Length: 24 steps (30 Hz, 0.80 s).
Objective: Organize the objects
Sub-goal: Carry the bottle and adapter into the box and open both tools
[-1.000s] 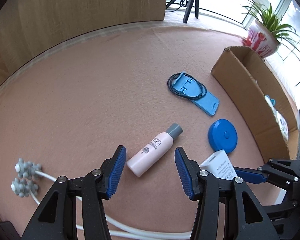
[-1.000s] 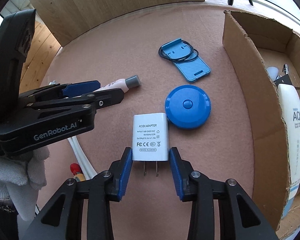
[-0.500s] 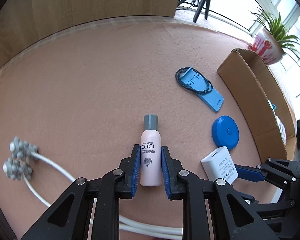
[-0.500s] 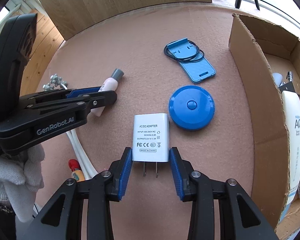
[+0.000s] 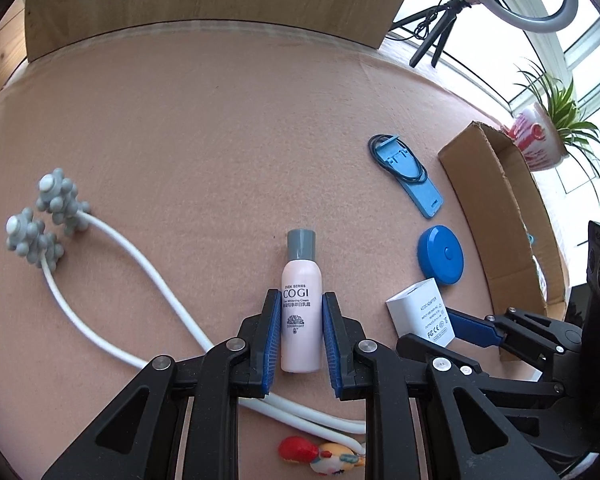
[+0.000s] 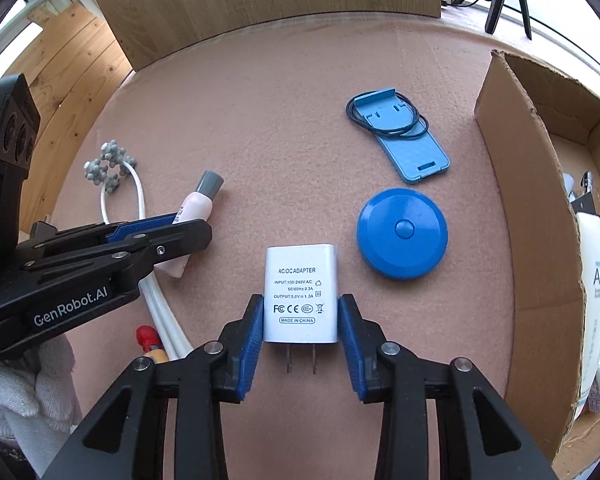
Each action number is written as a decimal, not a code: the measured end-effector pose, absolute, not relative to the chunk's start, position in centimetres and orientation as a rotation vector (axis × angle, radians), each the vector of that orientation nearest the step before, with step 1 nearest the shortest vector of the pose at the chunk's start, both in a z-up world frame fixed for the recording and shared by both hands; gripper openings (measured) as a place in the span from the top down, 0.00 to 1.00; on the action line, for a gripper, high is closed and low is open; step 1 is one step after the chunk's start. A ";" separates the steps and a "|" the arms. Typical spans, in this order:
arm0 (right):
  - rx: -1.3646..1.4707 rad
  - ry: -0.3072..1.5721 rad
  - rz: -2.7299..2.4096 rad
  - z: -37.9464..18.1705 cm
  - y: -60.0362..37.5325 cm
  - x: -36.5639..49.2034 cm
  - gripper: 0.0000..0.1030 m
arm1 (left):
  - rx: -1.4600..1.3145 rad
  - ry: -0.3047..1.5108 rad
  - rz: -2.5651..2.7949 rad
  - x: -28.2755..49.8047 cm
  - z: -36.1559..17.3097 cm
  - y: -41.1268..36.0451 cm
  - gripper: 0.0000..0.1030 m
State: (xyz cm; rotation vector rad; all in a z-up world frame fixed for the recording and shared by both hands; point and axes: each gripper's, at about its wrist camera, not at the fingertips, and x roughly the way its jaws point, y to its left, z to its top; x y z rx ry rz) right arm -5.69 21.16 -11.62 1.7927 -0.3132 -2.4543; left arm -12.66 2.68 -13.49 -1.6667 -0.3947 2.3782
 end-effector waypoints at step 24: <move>1.594 -0.514 -2.582 -4.7 29.8 0.1 0.67 | -1.476 -0.380 2.343 -12.9 -6.1 11.2 0.79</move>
